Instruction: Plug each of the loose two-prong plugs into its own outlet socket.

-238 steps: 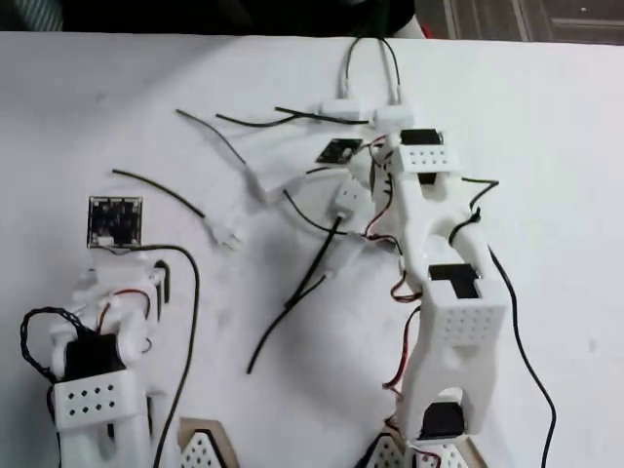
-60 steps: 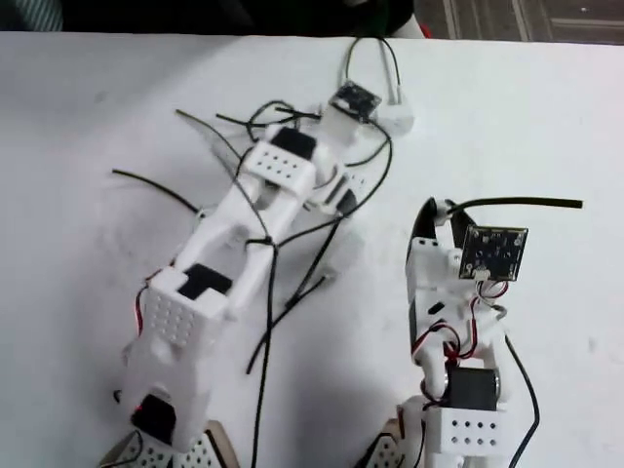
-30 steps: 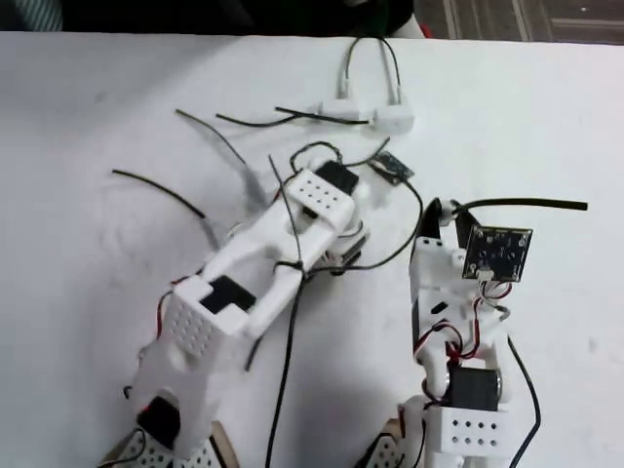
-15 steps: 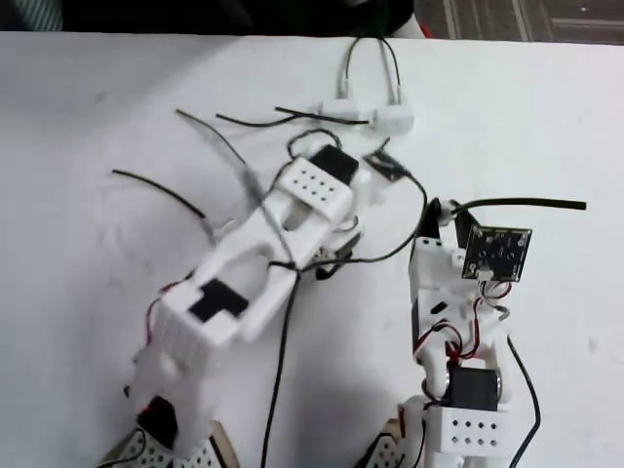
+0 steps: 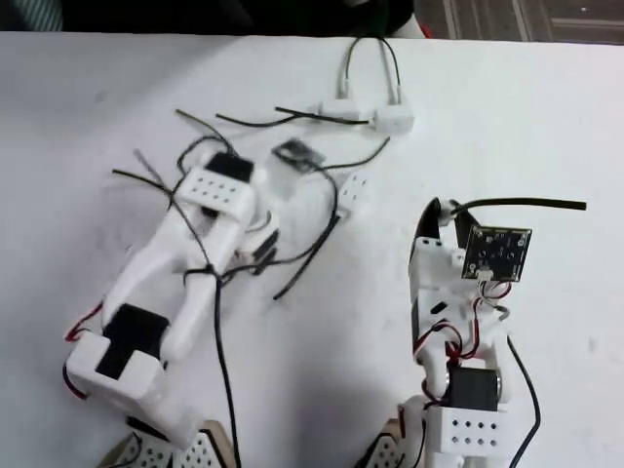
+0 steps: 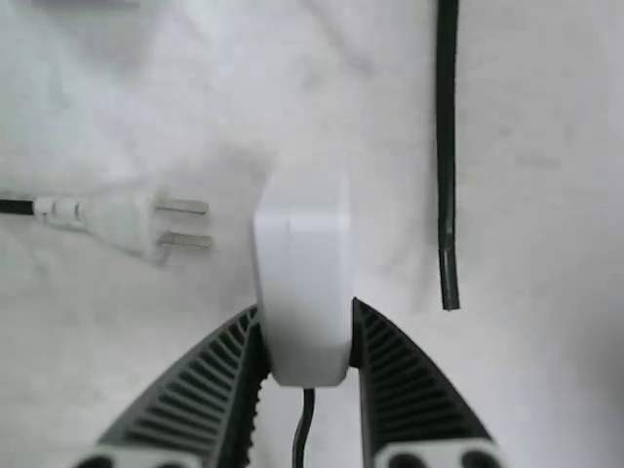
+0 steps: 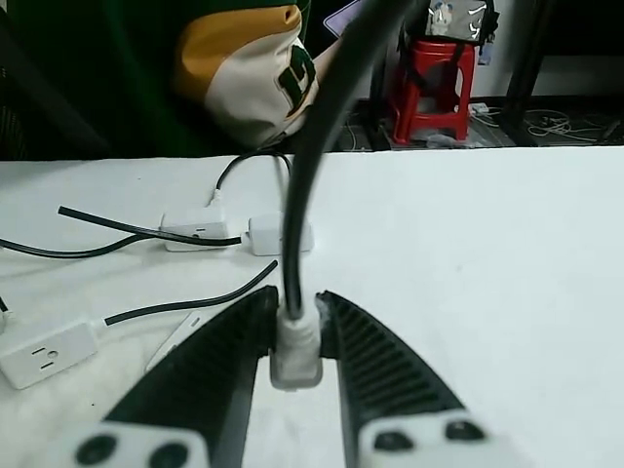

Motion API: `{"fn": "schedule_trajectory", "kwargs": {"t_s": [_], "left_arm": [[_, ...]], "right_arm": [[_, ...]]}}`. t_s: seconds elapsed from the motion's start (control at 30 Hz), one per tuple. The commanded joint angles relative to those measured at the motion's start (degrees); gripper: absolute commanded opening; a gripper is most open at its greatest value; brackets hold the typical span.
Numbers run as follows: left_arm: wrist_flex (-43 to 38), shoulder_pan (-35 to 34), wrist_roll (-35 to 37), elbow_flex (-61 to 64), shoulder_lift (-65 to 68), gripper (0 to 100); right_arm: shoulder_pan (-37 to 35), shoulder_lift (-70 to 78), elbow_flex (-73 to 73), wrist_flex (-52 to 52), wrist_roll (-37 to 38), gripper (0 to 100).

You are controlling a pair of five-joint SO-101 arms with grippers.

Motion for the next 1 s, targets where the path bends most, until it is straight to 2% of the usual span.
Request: {"fn": "schedule_trajectory", "kwargs": {"t_s": [0.0, 0.1, 0.27, 0.5, 0.97], "left_arm": [[-6.2, -0.9, -2.6, 7.6, -3.5, 2], [-10.2, -1.3, -2.6, 11.5, -3.5, 6], [-11.9, -3.1, 0.2, 13.4, -3.9, 25], [-9.3, -8.6, -3.7, 7.2, -3.9, 25], [-9.3, -15.3, -3.7, 2.7, -3.9, 25]], "right_arm": [[0.1, -0.2, -1.2, -0.8, 0.0, 1.7], [-0.1, -0.2, -1.2, -0.8, 0.0, 1.7], [-1.7, -0.2, -1.1, -0.7, 0.1, 1.7], [-1.7, -0.2, -1.1, -0.7, 0.1, 1.7], [-1.7, -0.2, -1.0, -0.7, 0.1, 1.7]]}}
